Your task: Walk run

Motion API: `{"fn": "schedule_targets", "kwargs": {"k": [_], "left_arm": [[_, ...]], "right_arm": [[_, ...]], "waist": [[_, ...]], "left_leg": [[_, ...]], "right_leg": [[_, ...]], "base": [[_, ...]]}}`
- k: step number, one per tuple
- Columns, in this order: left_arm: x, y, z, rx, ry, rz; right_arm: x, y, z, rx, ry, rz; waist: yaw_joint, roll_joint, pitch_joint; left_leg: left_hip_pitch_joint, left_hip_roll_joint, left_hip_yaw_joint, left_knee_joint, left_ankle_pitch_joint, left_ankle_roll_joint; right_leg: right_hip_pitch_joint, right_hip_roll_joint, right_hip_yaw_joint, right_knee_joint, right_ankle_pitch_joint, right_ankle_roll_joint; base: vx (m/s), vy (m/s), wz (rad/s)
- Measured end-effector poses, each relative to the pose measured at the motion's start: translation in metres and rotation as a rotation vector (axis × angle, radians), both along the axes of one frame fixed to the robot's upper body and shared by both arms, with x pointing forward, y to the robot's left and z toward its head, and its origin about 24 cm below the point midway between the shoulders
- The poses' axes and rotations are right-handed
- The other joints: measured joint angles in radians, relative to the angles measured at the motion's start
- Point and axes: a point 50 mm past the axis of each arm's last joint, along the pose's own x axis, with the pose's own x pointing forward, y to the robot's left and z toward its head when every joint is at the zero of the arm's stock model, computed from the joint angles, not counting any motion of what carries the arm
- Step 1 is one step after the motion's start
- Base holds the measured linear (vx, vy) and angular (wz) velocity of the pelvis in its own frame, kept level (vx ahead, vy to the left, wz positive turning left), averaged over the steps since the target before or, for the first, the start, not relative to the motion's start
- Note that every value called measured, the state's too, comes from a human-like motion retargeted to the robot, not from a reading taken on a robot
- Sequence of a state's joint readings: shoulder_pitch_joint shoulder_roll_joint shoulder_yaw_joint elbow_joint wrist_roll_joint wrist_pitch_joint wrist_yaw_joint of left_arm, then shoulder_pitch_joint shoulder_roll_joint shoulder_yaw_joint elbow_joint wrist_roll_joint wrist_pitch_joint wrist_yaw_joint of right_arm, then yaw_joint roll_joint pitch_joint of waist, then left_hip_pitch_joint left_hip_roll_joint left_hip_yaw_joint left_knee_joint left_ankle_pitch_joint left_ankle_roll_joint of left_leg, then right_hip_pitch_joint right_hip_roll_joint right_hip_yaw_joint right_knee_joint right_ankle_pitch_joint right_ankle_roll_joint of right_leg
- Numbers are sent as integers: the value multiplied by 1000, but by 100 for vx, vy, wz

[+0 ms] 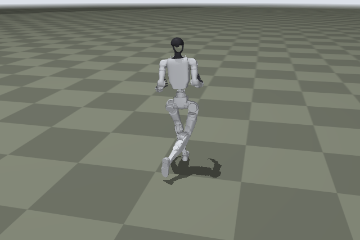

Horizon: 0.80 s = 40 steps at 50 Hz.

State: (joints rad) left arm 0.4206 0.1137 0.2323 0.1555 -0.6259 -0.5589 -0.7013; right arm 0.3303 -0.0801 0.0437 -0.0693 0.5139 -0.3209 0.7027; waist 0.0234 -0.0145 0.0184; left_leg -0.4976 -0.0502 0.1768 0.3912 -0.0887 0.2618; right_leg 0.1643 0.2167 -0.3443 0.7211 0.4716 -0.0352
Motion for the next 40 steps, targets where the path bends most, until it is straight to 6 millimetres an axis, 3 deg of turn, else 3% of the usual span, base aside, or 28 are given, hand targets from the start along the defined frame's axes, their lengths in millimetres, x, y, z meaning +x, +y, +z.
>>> {"fn": "schedule_targets", "kwargs": {"k": [1,2,3,4,6,8,13,15,17,18,20,21,22,23,25,27,29,35,37,38,40], "left_arm": [[14,-16,1,-35,-38,-36],[30,-24,7,-75,-100,-48],[52,-15,20,-133,-214,-10],[69,-22,30,-202,-294,-20],[91,-54,48,-322,-396,-101],[99,-69,66,-370,-473,-150],[97,-71,81,-273,-474,-259],[90,-69,79,-198,-430,-320],[83,-68,75,-167,-393,-336],[80,-69,69,-163,-367,-327],[74,-70,58,-176,-322,-287],[68,-65,46,-169,-283,-254],[58,-63,31,-170,-226,-235],[43,-65,8,-186,-135,-242],[27,-90,-29,-284,35,-290],[10,-94,-51,-447,144,-242],[-7,-88,-63,-524,202,-197],[-23,-45,-57,-254,232,-108],[-20,-37,-51,-184,218,-88],[-17,-34,-48,-158,208,-89],[-8,-31,-41,-125,186,-112]], "right_arm": [[-19,-5,-17,21,88,-3],[-34,-6,-31,52,166,10],[-40,3,-40,94,226,55],[-47,6,-47,126,287,66],[-64,2,-59,125,378,44],[-76,-8,-63,45,409,28],[-85,-34,-67,-127,432,-43],[-81,-32,-66,-123,420,-61],[-71,-29,-63,-110,392,-64],[-65,-27,-60,-95,368,-62],[-53,-19,-52,-56,320,-54],[-49,-6,-49,-15,311,-19],[-48,3,-49,33,318,5],[-50,7,-54,96,354,7],[-39,4,-67,218,417,11],[-33,19,-77,178,477,54],[-33,26,-85,132,523,17],[-27,37,-91,128,574,-53],[-24,39,-86,130,536,0],[-22,39,-83,126,509,33],[-15,38,-76,112,445,109]], "waist": [[3,0,-46],[-14,-5,-83],[-67,-18,-104],[-84,-21,-124],[-116,-8,-161],[-180,23,-164],[-346,94,-115],[-403,111,-78],[-407,111,-64],[-418,96,-55],[-435,16,-51],[-401,7,-79],[-376,8,-100],[-370,33,-109],[-291,14,-175],[-208,-41,-208],[-185,-46,-202],[-24,-41,-105],[6,-56,-78],[22,-54,-68],[52,-36,-47]], "left_leg": [[-1,-70,-211,70,-31,-52],[-2,-101,-301,142,-80,-80],[-4,-52,-151,219,-162,-61],[38,-45,-106,229,-210,-57],[181,-46,-118,152,-223,-80],[320,-36,-121,42,-87,-141],[633,-31,-223,-175,539,-406],[720,16,-170,-121,612,-523],[722,40,-60,33,612,-524],[738,52,-64,113,612,-524],[769,24,-73,225,612,-489],[740,9,-25,275,605,-459],[696,11,-16,363,566,-431],[620,50,-86,527,467,-410],[400,73,-122,708,282,-312],[291,53,8,637,170,-238],[203,35,48,490,98,-188],[137,-107,-19,-236,32,-174],[137,-113,53,-358,-17,-201],[136,-109,75,-383,-42,-241],[147,-97,63,-364,-49,-252]], "right_leg": [[-41,-49,-84,142,-95,-48],[-117,-94,-123,273,-185,-82],[-260,-130,-73,386,-262,-86],[-362,-143,-30,420,-323,-89],[-499,-159,7,342,-412,-89],[-595,-190,24,150,-447,-71],[-666,-226,159,-478,-435,49],[-665,-251,201,-633,-503,142],[-681,-316,180,-651,-548,148],[-679,-318,173,-628,-549,88],[-646,-359,178,-537,-242,-6],[-685,-288,205,-414,-376,-138],[-704,-248,202,-304,-486,-219],[-684,-268,141,-220,-547,-197],[-660,-257,83,-164,-649,-200],[-595,-236,167,-186,-667,-190],[-499,-201,159,-264,-595,-172],[-143,-122,53,-528,-147,-12],[-48,-135,-3,-539,-38,57],[-13,-127,-23,-525,6,88],[26,-100,-24,-399,52,147]], "base": [[296,-6,105],[243,1,89],[200,-27,42],[183,-46,-10],[261,-62,46],[191,-41,114],[192,-39,73],[182,-38,23],[218,-55,-12],[177,-56,16],[206,-94,-7],[245,-128,-96],[219,-114,-58],[183,-85,55],[164,-70,55],[174,-54,-125],[130,-23,-57],[129,-30,-73],[169,-30,-45],[131,-25,-53],[145,-26,-50]]}}
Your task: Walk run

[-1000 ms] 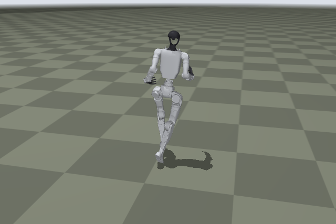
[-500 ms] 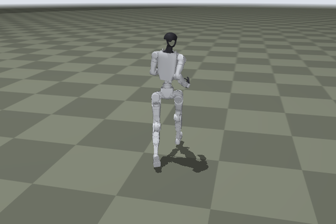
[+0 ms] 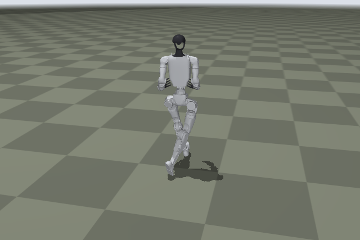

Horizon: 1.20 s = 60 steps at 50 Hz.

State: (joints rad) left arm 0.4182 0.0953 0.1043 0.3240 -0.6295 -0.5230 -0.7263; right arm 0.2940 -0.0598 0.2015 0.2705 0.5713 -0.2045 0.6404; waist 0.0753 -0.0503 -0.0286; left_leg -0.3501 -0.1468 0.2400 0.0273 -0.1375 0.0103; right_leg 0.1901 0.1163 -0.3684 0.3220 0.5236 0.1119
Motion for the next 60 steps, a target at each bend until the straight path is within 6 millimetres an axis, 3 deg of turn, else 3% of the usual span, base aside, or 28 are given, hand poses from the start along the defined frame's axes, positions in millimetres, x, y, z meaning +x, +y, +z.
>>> {"fn": "schedule_targets", "kwargs": {"k": [1,2,3,4,5,7,8,10,13,17,20,23,24,25,27,28,30,32,33,35,37,42,45,47,50,53,55,60], "left_arm": [[7,0,4,7,-20,-21],[12,1,9,17,-40,-40],[17,4,13,29,-58,-54],[20,1,12,21,-60,-71],[21,-5,8,4,-52,-89],[35,8,1,-96,-70,-41],[41,-5,-2,-146,-66,-78],[55,-32,-2,-218,-76,-131],[72,-39,7,-206,-126,-154],[94,-50,23,-88,-191,-277],[109,-55,38,9,-251,-348],[120,-54,51,66,-313,-365],[122,-53,55,87,-339,-362],[123,-51,59,109,-368,-358],[116,-49,53,136,-371,-318],[111,-50,47,137,-357,-296],[103,-62,32,85,-295,-280],[96,-79,16,-29,-206,-280],[95,-86,11,-87,-173,-295],[92,-96,4,-182,-113,-345],[87,-95,-1,-212,-84,-395],[81,-87,-3,-167,-62,-524],[78,-88,0,-186,-73,-606],[76,-86,3,-165,-88,-631],[72,-88,3,-129,-96,-654],[69,-90,1,-130,-91,-640],[68,-92,-1,-160,-90,-618],[67,-96,-3,-202,-80,-597]], "right_arm": [[5,0,4,3,-32,46],[9,1,8,10,-56,96],[13,7,12,27,-68,154],[12,10,9,43,-57,207],[8,11,5,60,-35,256],[7,16,-6,65,17,431],[6,24,-10,57,38,463],[6,30,-11,8,38,464],[2,25,-15,-57,40,446],[-8,18,-17,-116,44,406],[-13,19,-10,-130,1,375],[-12,23,0,-123,-58,369],[-10,26,5,-108,-84,376],[-8,29,9,-89,-112,388],[-5,36,11,-23,-116,412],[-4,39,10,11,-106,421],[4,38,10,47,-94,424],[7,41,13,34,-109,456],[10,43,16,15,-134,468],[17,45,22,-22,-181,483],[23,49,28,-45,-222,517],[25,61,42,-82,-352,677],[26,59,45,-77,-388,760],[27,55,42,-59,-367,797],[27,51,37,-56,-327,846],[24,51,34,-62,-332,875],[21,51,32,-63,-335,881],[15,50,19,-9,-254,800]], "waist": [[-3,2,8],[-25,-12,4],[-85,-55,-22],[-93,-51,-50],[-75,-23,-79],[-102,32,-129],[-100,57,-141],[-140,92,-132],[-217,121,-97],[-302,109,-63],[-334,77,-17],[-362,52,2],[-368,43,-1],[-370,35,-8],[-378,44,-29],[-392,56,-28],[-440,82,-10],[-431,49,-29],[-416,31,-39],[-443,8,-40],[-440,-5,-35],[-371,-34,-15],[-336,-18,7],[-328,2,18],[-322,24,29],[-308,22,36],[-305,14,38],[-411,53,45]], "left_leg": [[-4,-14,-31,59,125,94],[-18,-40,-62,137,186,176],[-49,-89,-96,252,118,233],[-74,-101,-166,339,84,252],[-96,-93,-252,411,66,252],[-121,6,-111,543,-72,240],[-72,38,-82,525,-97,236],[10,36,-127,473,-98,216],[114,39,-130,356,-10,179],[299,-21,-136,190,76,149],[429,-42,-163,132,78,143],[506,-42,-191,140,46,132],[524,-40,-192,157,45,117],[542,-36,-187,179,47,96],[537,-14,-167,273,126,30],[527,-2,-161,352,208,-5],[449,36,-198,577,368,-135],[382,64,-75,722,458,-227],[359,60,-31,757,483,-239],[306,101,23,833,401,-156],[240,136,47,855,328,-113],[120,183,79,666,201,-66],[86,170,-45,491,171,-31],[83,159,-201,381,171,-31],[106,91,-590,263,236,-51],[137,81,-762,231,239,-163],[137,110,-647,252,168,-147],[188,157,-515,174,72,-6]], "right_leg": [[-9,-7,4,118,0,33],[-33,-13,-6,233,0,45],[-84,-17,-42,342,0,12],[-137,27,5,420,0,1],[-189,95,93,483,0,-1],[-334,38,142,649,-168,-92],[-377,20,142,658,-239,-133],[-448,-35,100,617,-376,-206],[-515,-118,77,405,-497,-202],[-552,-165,129,-7,-483,-105],[-554,-211,126,-208,-441,-69],[-547,-243,-38,-274,-374,-118],[-546,-239,-69,-265,-324,-191],[-549,-234,-93,-244,-265,-286],[-545,-201,-112,-177,-381,-348],[-545,-184,-11,-111,-435,-321],[-513,-179,20,-68,-487,-295],[-448,-205,-9,-116,-487,-284],[-429,-217,-16,-134,-486,-277],[-406,-190,61,-144,-498,-272],[-377,-178,92,-164,-493,-258],[-333,-134,189,-205,-484,-256],[-319,-84,272,-206,-489,-256],[-309,-48,329,-201,-495,-248],[-296,-9,417,-187,-511,-235],[-301,20,531,-148,-531,-230],[-313,25,587,-119,-545,-222],[-355,49,612,-78,-555,-221]], "base": [[160,-42,0],[138,-82,85],[147,-65,83],[175,-6,25],[179,38,-113],[123,11,-166],[83,-3,-78],[87,-7,52],[69,-6,91],[82,-9,97],[73,-23,64],[76,-35,26],[70,-35,5],[90,-43,-28],[100,-45,-25],[84,-33,30],[75,-23,58],[67,-20,-97],[43,-14,-129],[48,-20,-63],[52,-24,-100],[39,-8,-212],[26,7,-222],[38,13,-213],[27,14,-220],[24,16,-232],[14,20,-216],[3,28,-103]]}}
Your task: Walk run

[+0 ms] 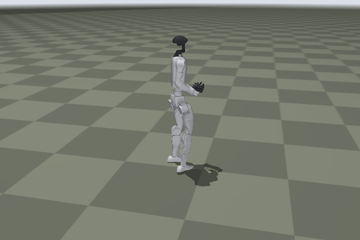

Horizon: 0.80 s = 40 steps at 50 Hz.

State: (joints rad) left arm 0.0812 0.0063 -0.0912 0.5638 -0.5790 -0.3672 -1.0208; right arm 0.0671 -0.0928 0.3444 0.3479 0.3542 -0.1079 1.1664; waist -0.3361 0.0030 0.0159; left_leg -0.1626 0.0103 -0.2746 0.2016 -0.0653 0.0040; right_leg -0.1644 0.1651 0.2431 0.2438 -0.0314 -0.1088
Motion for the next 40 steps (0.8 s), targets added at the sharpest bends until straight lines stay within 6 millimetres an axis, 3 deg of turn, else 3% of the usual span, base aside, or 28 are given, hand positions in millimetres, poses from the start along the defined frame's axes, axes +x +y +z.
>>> {"fn": "schedule_targets", "kwargs": {"k": [3,9,12,15,18,21,25,28,35,37,40], "left_arm": [[10,1,9,15,-53,15],[25,10,29,121,-204,4],[26,12,35,165,-255,7],[23,12,32,175,-247,-1],[18,12,28,165,-216,-6],[16,11,25,153,-196,-9],[18,9,24,149,-182,-15],[20,6,24,151,-178,-22],[16,-6,18,128,-136,-65],[12,-8,15,113,-113,-65],[8,-8,11,95,-83,-60]], "right_arm": [[0,-2,-3,11,27,-82],[-5,-2,-13,29,83,-203],[-9,-2,-23,36,164,-231],[-9,-3,-31,46,239,-313],[-8,-4,-38,42,291,-412],[-2,-11,-39,14,276,-498],[7,-21,-35,-37,203,-591],[11,-30,-30,-68,148,-668],[14,-43,-14,-136,-8,-886],[14,-41,-8,-126,-38,-894],[14,-36,-1,-96,-69,-861]], "waist": [[-50,8,10],[37,-30,16],[53,-56,16],[65,-86,11],[73,-98,2],[65,-110,-3],[38,-89,0],[45,-68,-7],[161,-61,-40],[166,-68,-46],[139,-64,-45]], "left_leg": [[6,5,54,-29,-19,30],[37,8,323,-73,-57,76],[60,-9,439,-97,-73,98],[86,-29,537,-123,-83,109],[99,-25,593,-144,-88,107],[97,-31,638,-148,-96,116],[92,-8,691,-148,-100,124],[97,14,754,-153,-104,119],[135,43,934,-160,-113,84],[152,41,967,-159,-109,74],[184,57,990,-156,-95,53]], "right_leg": [[-39,-14,35,18,22,24],[-107,-92,71,-38,91,143],[-123,-162,-74,-101,105,229],[-113,-258,-386,-172,100,328],[-94,-271,-519,-199,89,279],[-92,-233,-389,-169,100,270],[-69,-205,-346,-94,108,220],[-47,-234,-481,-70,98,163],[42,-373,-1003,-126,109,146],[62,-375,-1044,-152,111,190],[70,-331,-990,-185,82,139]], "base": [[-7,35,-102],[-12,27,-222],[-16,24,-190],[-18,12,-178],[-18,2,-150],[-21,-2,-130],[-25,-3,-99],[-20,-6,-127],[-7,-16,-171],[-4,-28,-125],[-3,-38,-75]]}}
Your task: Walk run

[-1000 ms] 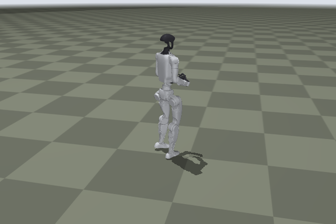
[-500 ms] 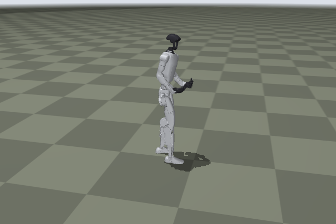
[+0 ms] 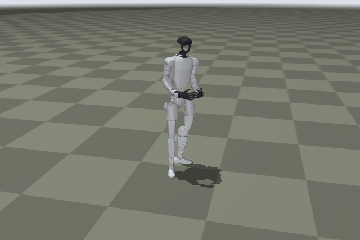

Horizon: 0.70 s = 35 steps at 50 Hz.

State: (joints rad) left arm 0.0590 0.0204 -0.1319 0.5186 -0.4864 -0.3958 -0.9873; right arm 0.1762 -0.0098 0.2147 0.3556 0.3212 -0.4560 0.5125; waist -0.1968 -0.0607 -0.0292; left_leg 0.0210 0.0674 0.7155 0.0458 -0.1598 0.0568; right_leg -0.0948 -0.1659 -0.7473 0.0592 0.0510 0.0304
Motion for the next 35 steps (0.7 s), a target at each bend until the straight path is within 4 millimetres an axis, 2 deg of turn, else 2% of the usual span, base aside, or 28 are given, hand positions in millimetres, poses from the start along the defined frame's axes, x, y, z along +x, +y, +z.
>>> {"fn": "schedule_targets", "kwargs": {"k": [5,10,13,15,17,20,23,27,31,35], "left_arm": [[-7,-4,-7,-24,60,-19],[-13,-15,-10,-69,98,-57],[-16,-23,-11,-118,126,-76],[-17,-27,-13,-153,152,-73],[-17,-31,-13,-188,170,-66],[-17,-35,-11,-230,173,-76],[-16,-35,-8,-251,165,-75],[-16,-27,-7,-242,150,-47],[-20,-13,-10,-204,153,-4],[-24,-1,-14,-165,168,18]], "right_arm": [[-3,-1,10,-20,-63,99],[-2,-4,25,-91,-170,164],[3,-2,36,-124,-255,147],[6,0,40,-131,-285,123],[8,2,43,-128,-301,89],[9,5,46,-104,-316,47],[7,0,45,-103,-301,28],[7,-16,35,-76,-197,7],[0,-35,29,-26,-139,-6],[-15,-34,26,-33,-116,173]], "waist": [[-40,7,-10],[-63,4,-21],[-81,-30,-32],[-70,-39,-32],[-42,-38,-25],[-1,-40,-16],[15,-37,-13],[16,-27,-6],[7,-11,5],[18,-11,18]], "left_leg": [[38,51,43,28,42,-47],[36,114,36,130,80,-77],[-12,130,-39,295,69,45],[-52,127,-133,387,46,35],[-100,77,-290,450,45,-20],[-176,-50,-504,507,37,-82],[-211,-63,-484,496,55,-67],[-242,-56,-415,415,39,-23],[-291,-89,-490,305,61,-28],[-338,-115,-576,199,159,-11]], "right_leg": [[28,43,51,-27,-35,-14],[41,90,119,-50,-68,-62],[50,69,188,-52,-81,-71],[46,77,248,-47,-79,-84],[40,99,319,-40,-73,-100],[33,120,421,-33,-65,-118],[27,139,484,-28,-60,-126],[31,164,535,-27,-57,-125],[43,204,575,-24,-63,-131],[58,236,628,-18,-72,-141]], "base": [[3,-45,-48],[7,-35,-69],[3,-36,-98],[-2,-38,-148],[4,-25,-188],[9,-15,-168],[13,-14,-113],[16,-12,-93],[18,-8,-87],[20,-7,-86]]}}
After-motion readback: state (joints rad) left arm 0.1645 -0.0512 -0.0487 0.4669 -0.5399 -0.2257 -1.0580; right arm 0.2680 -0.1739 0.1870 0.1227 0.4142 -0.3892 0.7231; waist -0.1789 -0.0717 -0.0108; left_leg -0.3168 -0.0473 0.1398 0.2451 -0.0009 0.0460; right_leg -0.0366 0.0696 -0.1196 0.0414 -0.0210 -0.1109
